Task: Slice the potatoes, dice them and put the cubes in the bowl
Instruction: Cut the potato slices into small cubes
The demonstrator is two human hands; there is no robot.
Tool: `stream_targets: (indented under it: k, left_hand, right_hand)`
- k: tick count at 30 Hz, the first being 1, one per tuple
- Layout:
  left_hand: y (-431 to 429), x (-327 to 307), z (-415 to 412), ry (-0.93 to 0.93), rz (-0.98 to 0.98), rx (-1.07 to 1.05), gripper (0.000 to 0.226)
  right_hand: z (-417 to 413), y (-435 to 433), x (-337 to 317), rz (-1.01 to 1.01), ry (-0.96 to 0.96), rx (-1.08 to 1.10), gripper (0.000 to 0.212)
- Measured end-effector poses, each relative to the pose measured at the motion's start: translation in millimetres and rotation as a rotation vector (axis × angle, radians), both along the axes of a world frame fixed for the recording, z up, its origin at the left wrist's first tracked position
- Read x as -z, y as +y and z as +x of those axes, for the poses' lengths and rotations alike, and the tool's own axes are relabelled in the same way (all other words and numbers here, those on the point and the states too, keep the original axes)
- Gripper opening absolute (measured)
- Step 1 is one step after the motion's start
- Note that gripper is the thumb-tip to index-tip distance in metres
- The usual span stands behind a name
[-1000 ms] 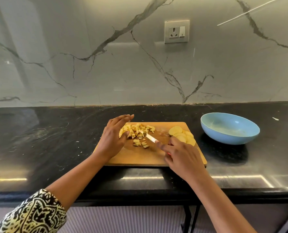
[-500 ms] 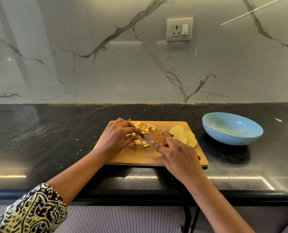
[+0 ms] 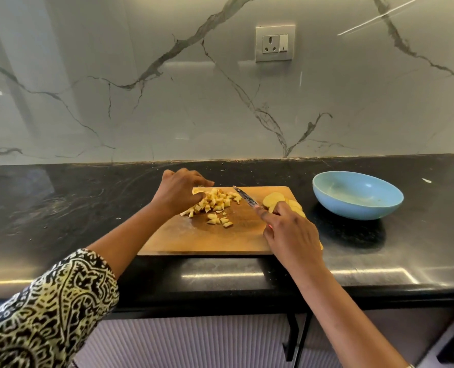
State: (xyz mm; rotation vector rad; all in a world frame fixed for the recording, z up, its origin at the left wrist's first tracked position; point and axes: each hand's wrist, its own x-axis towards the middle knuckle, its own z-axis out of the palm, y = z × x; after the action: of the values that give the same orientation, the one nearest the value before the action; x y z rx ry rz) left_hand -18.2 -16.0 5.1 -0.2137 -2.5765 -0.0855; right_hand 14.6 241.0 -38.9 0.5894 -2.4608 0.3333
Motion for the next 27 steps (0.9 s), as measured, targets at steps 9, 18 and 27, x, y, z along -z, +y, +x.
stream_targets:
  k: [9,18,27]
  left_hand:
    - [-7.8,16.2,36.9,-0.262,0.095,0.400,0.042]
    - [-22.9,7.2,9.6,-0.447,-0.321,0.294,0.077]
    - [-28.6,15.0,25.8,-0.359,-0.450,0.443,0.066]
  right_hand:
    - [2.0,2.3,-1.7,-0.092,-0.094,0.044,0.048]
    - [1.2,4.4,-1.1,-0.118,-0.106,0.058,0.048]
    - [-1.1,12.2,-7.5,-0.135,-0.183,0.092,0.048]
